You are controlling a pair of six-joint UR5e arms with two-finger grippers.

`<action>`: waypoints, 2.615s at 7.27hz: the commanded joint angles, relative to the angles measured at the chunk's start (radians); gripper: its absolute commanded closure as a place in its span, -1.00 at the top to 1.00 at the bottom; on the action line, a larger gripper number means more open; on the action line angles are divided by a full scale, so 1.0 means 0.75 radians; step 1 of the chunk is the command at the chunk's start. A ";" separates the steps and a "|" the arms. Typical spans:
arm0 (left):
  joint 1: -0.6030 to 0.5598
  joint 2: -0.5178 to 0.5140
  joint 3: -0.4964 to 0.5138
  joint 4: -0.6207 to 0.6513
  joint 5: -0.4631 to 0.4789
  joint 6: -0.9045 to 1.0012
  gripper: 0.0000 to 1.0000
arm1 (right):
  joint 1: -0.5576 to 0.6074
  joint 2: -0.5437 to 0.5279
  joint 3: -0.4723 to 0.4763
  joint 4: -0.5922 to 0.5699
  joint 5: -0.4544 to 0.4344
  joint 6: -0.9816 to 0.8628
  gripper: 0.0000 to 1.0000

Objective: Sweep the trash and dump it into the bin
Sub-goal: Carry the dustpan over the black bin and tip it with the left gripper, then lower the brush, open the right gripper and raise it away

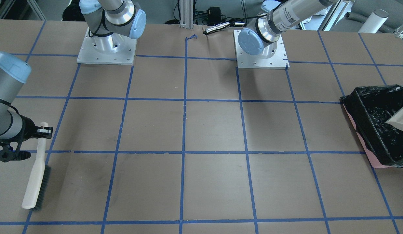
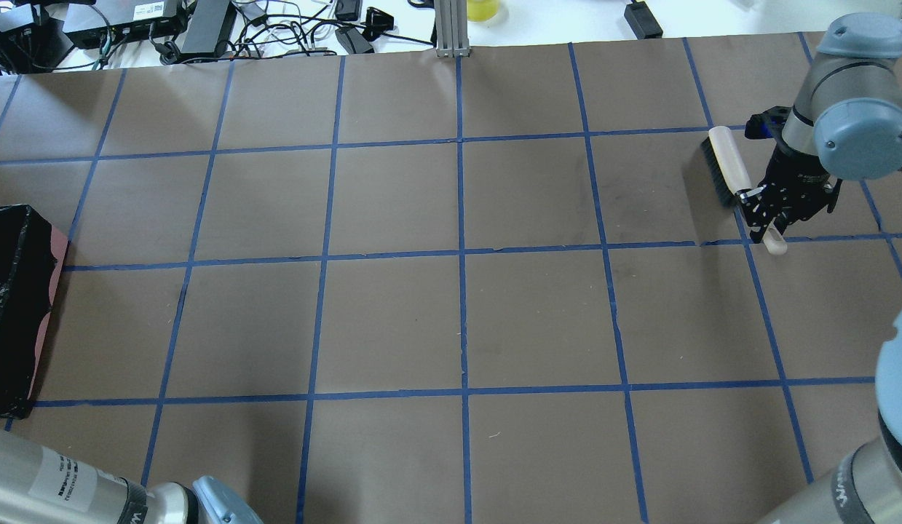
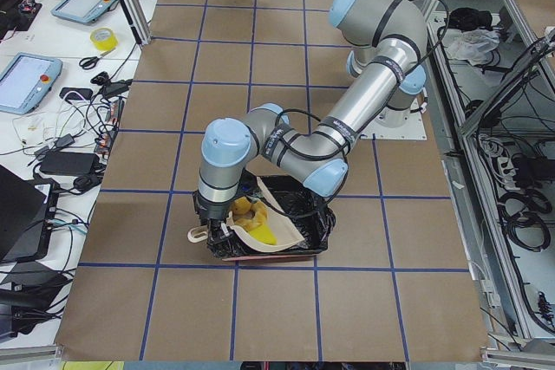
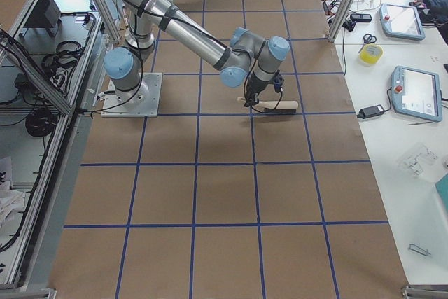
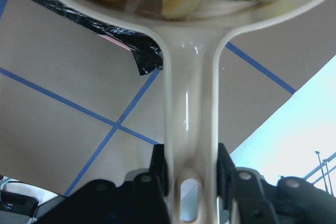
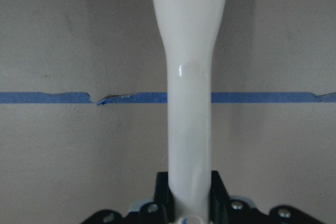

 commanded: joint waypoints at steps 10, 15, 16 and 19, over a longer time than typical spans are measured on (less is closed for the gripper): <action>0.110 0.309 -0.423 0.400 -0.222 0.128 -0.98 | 0.013 -0.062 -0.059 -0.007 0.101 0.023 1.00; 0.126 0.491 -0.758 0.783 -0.214 0.126 -0.98 | 0.129 -0.394 -0.237 0.283 0.099 0.164 1.00; 0.126 0.527 -0.797 0.797 -0.214 0.128 -0.98 | 0.198 -0.404 -0.302 0.332 0.099 0.233 1.00; 0.126 0.583 -0.910 0.947 -0.212 0.132 -0.99 | 0.486 -0.415 -0.387 0.372 0.103 0.511 1.00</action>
